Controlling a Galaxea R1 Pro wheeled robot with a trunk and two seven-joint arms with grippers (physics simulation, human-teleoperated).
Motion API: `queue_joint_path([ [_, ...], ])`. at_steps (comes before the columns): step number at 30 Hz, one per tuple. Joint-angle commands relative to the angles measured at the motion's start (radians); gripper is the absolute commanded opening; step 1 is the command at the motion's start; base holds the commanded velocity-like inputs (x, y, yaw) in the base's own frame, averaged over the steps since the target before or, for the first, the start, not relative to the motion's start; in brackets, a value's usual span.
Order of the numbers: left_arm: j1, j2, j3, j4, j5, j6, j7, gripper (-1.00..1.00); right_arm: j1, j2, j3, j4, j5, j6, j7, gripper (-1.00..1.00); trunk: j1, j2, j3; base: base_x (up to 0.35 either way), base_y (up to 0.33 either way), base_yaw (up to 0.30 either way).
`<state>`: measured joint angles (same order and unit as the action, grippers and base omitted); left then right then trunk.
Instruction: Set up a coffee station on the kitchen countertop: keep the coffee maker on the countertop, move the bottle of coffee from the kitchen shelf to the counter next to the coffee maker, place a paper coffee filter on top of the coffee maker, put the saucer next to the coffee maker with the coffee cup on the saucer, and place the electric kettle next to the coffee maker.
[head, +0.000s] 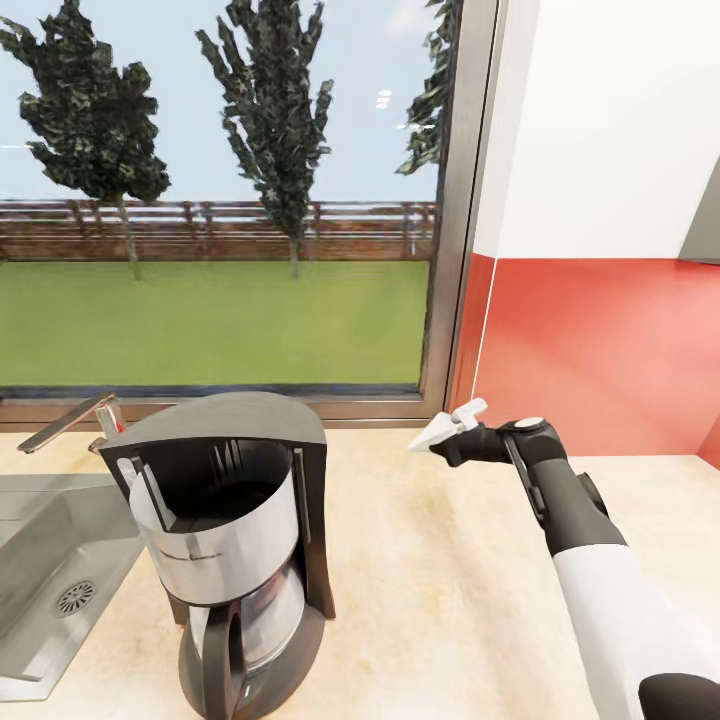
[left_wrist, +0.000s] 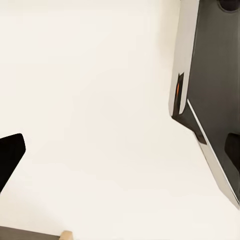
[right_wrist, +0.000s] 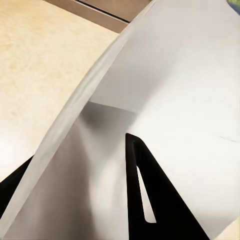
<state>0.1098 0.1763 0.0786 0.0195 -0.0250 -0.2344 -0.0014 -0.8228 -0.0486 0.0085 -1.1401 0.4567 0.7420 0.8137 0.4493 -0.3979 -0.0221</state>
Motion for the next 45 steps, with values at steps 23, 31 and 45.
queue_joint_path([
  [23, -0.002, -0.001, 0.008, 0.000, -0.003, -0.005, 0.000, 1.00, -0.001, 0.001, 0.002, -0.004, 0.010, 0.002, 0.009, -1.00, 0.001, -0.002, -0.002, -0.237, -0.089, 0.000],
  [31, -0.004, -0.001, 0.008, 0.000, -0.003, -0.005, 0.000, 1.00, -0.001, 0.001, 0.001, -0.005, 0.011, 0.003, 0.007, -1.00, 0.001, -0.002, -0.002, -0.301, 0.131, 0.000],
  [45, -0.005, 0.000, 0.008, 0.000, -0.003, -0.013, -0.001, 1.00, -0.001, -0.002, -0.148, -0.008, 0.012, 0.004, -0.021, -1.00, 0.001, -0.002, -0.002, -0.274, 0.219, 0.000],
])
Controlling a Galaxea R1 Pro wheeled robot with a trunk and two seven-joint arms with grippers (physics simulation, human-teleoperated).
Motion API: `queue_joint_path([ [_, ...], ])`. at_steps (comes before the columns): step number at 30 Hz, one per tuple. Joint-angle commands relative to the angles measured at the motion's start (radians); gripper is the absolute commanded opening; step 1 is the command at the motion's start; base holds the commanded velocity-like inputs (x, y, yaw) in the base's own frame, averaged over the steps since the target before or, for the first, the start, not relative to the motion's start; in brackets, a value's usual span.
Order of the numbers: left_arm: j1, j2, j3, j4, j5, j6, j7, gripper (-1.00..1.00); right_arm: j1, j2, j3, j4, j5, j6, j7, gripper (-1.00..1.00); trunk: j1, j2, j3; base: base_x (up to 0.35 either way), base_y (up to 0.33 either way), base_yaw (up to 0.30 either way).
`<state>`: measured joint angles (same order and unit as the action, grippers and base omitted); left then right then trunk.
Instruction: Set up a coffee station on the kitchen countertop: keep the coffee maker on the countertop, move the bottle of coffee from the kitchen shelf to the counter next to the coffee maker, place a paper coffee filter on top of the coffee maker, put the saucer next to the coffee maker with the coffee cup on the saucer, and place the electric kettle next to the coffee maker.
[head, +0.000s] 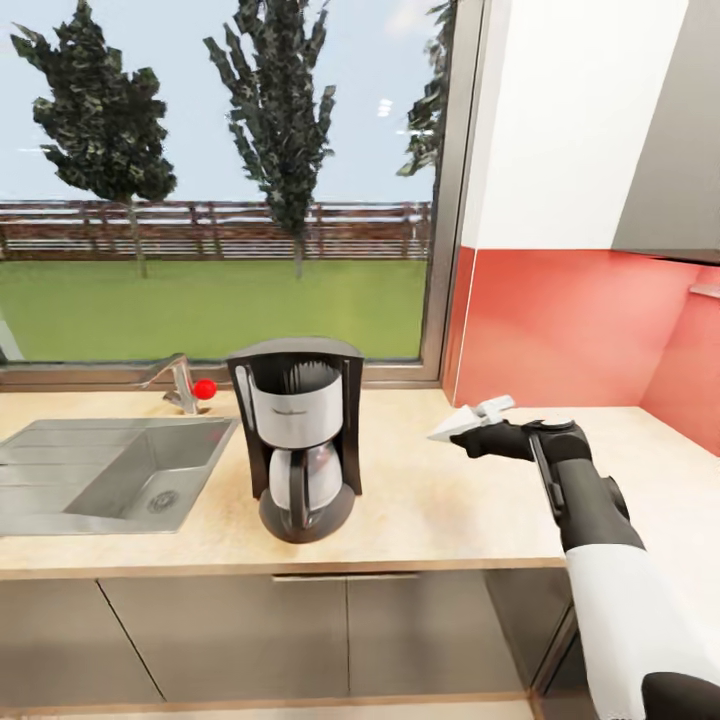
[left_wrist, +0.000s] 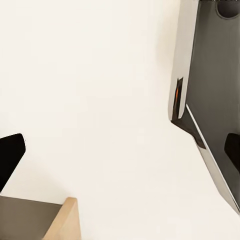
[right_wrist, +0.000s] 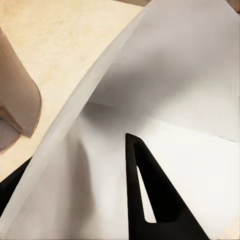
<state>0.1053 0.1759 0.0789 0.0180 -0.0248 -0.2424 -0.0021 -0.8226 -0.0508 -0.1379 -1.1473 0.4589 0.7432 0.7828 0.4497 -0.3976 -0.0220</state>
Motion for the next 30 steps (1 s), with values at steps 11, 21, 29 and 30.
queue_joint_path([
  [11, -0.004, 0.000, 0.007, 0.001, -0.003, -0.005, -0.001, 1.00, -0.001, -0.001, -0.027, -0.043, 0.009, 0.002, 0.009, -1.00, 0.000, -0.002, -0.002, -0.125, 0.269, -0.005],
  [21, -0.004, 0.001, 0.007, 0.000, -0.002, -0.007, 0.001, 1.00, -0.001, 0.000, -0.028, -0.045, 0.009, 0.001, 0.009, -1.00, 0.000, -0.002, -0.003, -0.001, 0.099, -0.135],
  [29, -0.006, 0.000, 0.008, -0.033, -0.003, -0.005, 0.001, 1.00, -0.001, -0.001, -0.028, -0.040, 0.009, 0.001, 0.011, -1.00, 0.000, -0.002, -0.006, 0.000, 0.001, -0.119],
  [30, -0.006, 0.000, 0.008, -0.035, -0.003, -0.005, 0.001, 1.00, -0.001, -0.001, -0.028, -0.040, 0.008, 0.001, 0.011, -1.00, 0.000, -0.002, -0.006, 0.000, 0.000, -0.024],
])
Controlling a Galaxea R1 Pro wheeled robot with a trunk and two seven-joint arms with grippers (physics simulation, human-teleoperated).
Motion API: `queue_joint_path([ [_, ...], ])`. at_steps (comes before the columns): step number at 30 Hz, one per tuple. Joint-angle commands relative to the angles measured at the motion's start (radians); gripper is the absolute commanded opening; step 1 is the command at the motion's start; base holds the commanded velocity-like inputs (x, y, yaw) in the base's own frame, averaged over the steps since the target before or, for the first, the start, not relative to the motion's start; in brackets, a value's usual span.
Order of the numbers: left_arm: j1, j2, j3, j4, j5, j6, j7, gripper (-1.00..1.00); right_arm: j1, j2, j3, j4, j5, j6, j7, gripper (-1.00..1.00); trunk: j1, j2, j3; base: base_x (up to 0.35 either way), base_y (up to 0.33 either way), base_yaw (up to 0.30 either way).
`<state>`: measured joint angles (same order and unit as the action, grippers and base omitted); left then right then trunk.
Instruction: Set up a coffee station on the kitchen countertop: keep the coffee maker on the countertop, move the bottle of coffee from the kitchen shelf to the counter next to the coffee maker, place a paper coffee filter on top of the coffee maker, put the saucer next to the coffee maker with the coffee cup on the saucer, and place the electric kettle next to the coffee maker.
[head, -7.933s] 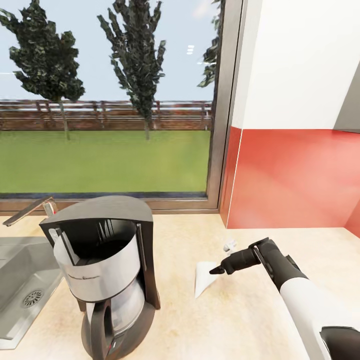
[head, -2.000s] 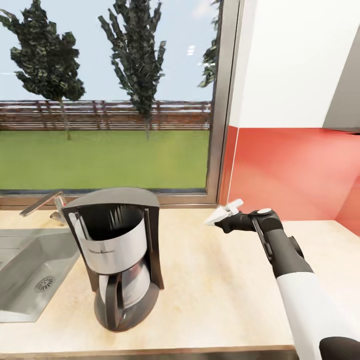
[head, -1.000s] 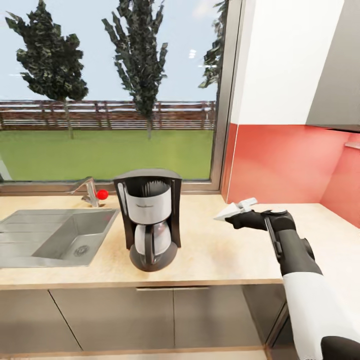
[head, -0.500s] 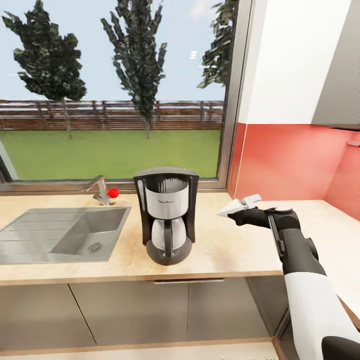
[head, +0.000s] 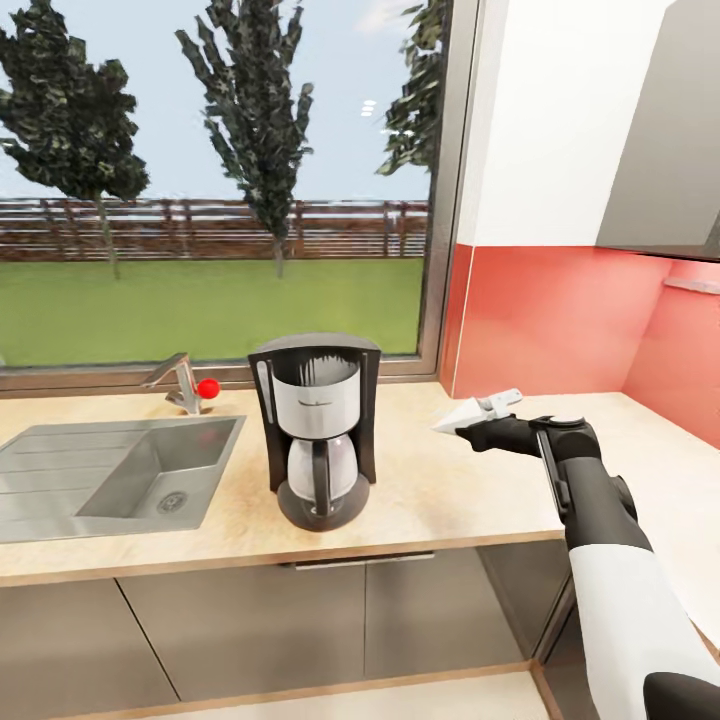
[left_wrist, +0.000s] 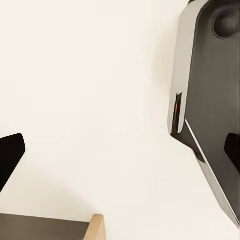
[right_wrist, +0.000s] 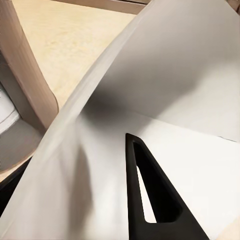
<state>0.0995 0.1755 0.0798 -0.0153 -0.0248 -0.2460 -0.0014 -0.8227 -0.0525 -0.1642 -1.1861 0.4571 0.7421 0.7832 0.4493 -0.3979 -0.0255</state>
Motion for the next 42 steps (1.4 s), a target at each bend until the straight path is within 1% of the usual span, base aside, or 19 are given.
queue_joint_path([
  [1, 0.000, 0.000, 0.007, -0.003, -0.003, -0.002, 0.000, 1.00, -0.001, 0.001, -0.001, -0.002, 0.010, 0.002, 0.010, -1.00, 0.001, -0.002, -0.002, 0.000, 0.000, -0.015],
  [11, -0.003, 0.002, 0.006, -0.006, -0.003, -0.005, 0.000, 1.00, -0.001, 0.002, -0.007, -0.010, 0.009, 0.004, 0.010, -1.00, 0.001, -0.002, -0.002, 0.000, 0.000, -0.003],
  [15, -0.006, 0.002, 0.006, -0.008, -0.003, -0.006, 0.000, 1.00, -0.001, -0.005, -0.009, -0.024, 0.009, 0.002, 0.014, -1.00, 0.001, -0.002, -0.002, 0.000, 0.000, 0.000],
  [17, -0.007, 0.001, 0.006, -0.020, -0.003, -0.006, -0.001, 1.00, -0.001, -0.010, -0.010, -0.055, 0.010, 0.002, 0.014, -1.00, 0.001, -0.002, -0.002, 0.000, 0.000, 0.000],
  [21, -0.007, -0.001, 0.006, -0.052, -0.003, -0.005, -0.002, 1.00, -0.001, -0.017, -0.009, -0.192, 0.015, 0.003, 0.014, -1.00, 0.001, -0.002, -0.002, 0.000, 0.000, 0.000],
  [24, -0.007, -0.002, 0.005, -0.072, -0.003, -0.004, -0.002, 1.00, -0.001, -0.018, -0.008, -0.259, 0.017, 0.016, 0.015, -1.00, 0.001, -0.002, -0.002, 0.000, 0.000, 0.000],
  [29, -0.007, -0.001, 0.004, -0.083, -0.004, -0.004, -0.002, 1.00, -0.001, -0.018, -0.008, -0.269, 0.025, 0.055, 0.015, -1.00, 0.001, -0.002, -0.002, 0.000, 0.055, 0.000],
  [31, -0.007, -0.001, 0.004, -0.084, -0.004, -0.004, -0.002, 1.00, -0.001, -0.018, -0.008, -0.269, 0.048, 0.060, 0.015, -1.00, 0.001, -0.002, -0.002, 0.000, 0.187, 0.000],
  [34, -0.007, -0.001, 0.005, -0.084, -0.004, -0.004, -0.002, 1.00, -0.001, -0.018, -0.008, -0.270, 0.126, 0.064, 0.015, -1.00, 0.001, -0.002, -0.002, 0.000, 0.266, 0.000],
  [36, -0.007, -0.001, 0.005, -0.084, -0.004, -0.004, -0.002, 1.00, -0.001, -0.018, -0.009, -0.270, 0.163, 0.065, 0.015, -1.00, 0.001, -0.002, -0.002, -0.017, 0.288, -0.027],
  [39, -0.007, -0.001, 0.005, -0.084, -0.004, -0.004, -0.002, 1.00, -0.001, -0.017, -0.009, -0.270, 0.186, 0.067, 0.015, -1.00, 0.001, -0.002, -0.002, -0.101, 0.290, -0.172],
  [42, -0.007, -0.001, 0.005, -0.084, -0.004, -0.004, -0.002, 1.00, -0.001, -0.017, -0.009, -0.270, 0.190, 0.084, 0.015, -1.00, 0.001, -0.002, -0.002, -0.174, 0.275, -0.248],
])
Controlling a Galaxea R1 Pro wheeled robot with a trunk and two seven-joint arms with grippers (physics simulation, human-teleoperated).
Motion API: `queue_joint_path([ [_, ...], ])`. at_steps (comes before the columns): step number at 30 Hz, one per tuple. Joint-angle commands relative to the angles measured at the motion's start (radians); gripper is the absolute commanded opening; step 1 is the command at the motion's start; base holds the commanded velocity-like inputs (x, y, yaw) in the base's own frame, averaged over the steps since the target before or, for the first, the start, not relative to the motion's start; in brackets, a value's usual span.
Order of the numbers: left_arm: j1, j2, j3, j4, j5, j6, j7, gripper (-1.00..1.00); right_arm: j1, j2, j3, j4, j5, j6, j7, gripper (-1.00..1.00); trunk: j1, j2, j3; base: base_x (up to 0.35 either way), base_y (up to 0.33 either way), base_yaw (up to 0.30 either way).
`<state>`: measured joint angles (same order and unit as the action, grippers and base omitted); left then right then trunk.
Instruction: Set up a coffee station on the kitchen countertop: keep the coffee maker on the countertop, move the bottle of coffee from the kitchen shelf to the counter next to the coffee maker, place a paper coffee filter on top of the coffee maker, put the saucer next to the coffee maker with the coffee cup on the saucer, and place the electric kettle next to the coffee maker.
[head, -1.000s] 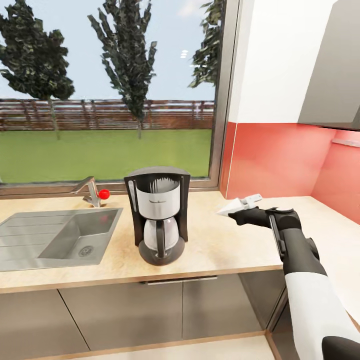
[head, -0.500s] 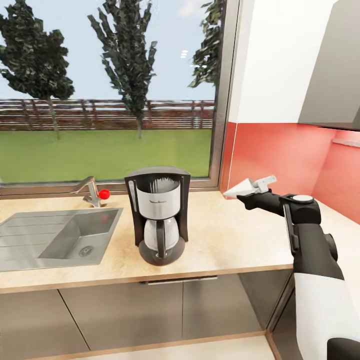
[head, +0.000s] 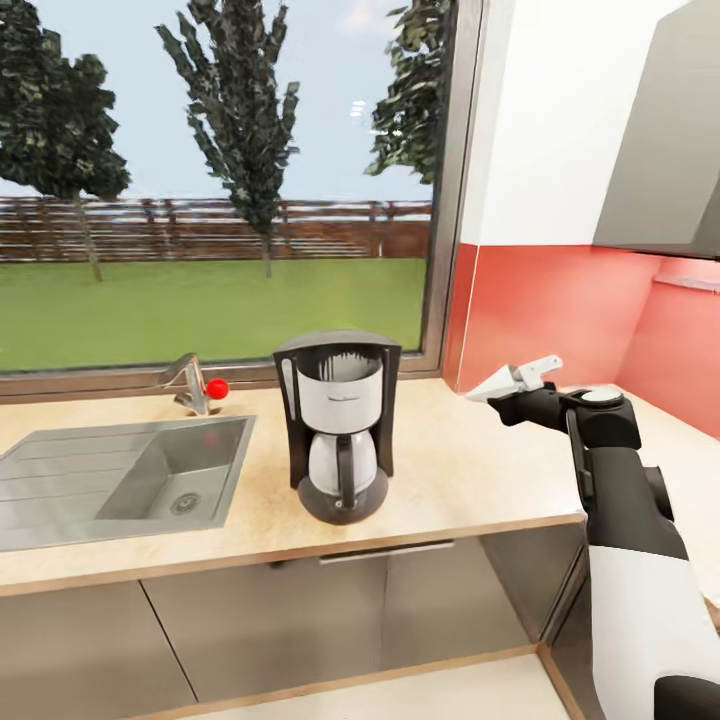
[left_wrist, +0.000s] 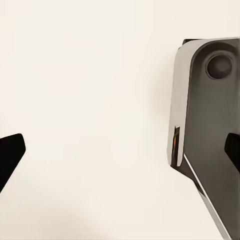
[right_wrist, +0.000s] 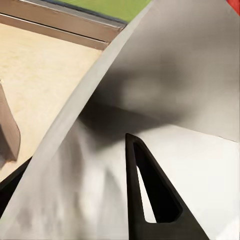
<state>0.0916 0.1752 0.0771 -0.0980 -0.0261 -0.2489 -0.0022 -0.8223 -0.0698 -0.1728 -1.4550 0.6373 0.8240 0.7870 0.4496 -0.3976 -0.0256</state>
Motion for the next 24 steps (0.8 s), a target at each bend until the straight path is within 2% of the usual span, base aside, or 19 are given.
queue_joint_path([
  [1, 0.000, 0.000, 0.007, -0.002, -0.003, -0.001, -0.001, 1.00, -0.001, 0.001, -0.001, -0.001, 0.011, 0.011, 0.011, -1.00, 0.000, -0.002, -0.002, -0.189, 0.270, -0.261],
  [6, 0.000, 0.000, 0.007, -0.002, -0.003, -0.001, -0.001, 1.00, -0.001, 0.001, 0.000, -0.001, 0.011, 0.031, 0.011, -1.00, 0.000, -0.002, -0.002, -0.134, 0.196, -0.266],
  [20, 0.000, 0.000, 0.009, -0.003, -0.003, -0.001, -0.001, 1.00, -0.001, 0.001, 0.000, -0.002, 0.012, 0.034, 0.011, -1.00, 0.000, -0.002, -0.002, -0.007, 0.016, -0.268],
  [24, 0.000, -0.001, 0.008, -0.003, -0.003, -0.001, -0.001, 1.00, -0.001, 0.001, 0.000, -0.004, 0.012, 0.035, 0.011, -1.00, 0.000, -0.002, -0.002, 0.000, 0.207, -0.122],
])
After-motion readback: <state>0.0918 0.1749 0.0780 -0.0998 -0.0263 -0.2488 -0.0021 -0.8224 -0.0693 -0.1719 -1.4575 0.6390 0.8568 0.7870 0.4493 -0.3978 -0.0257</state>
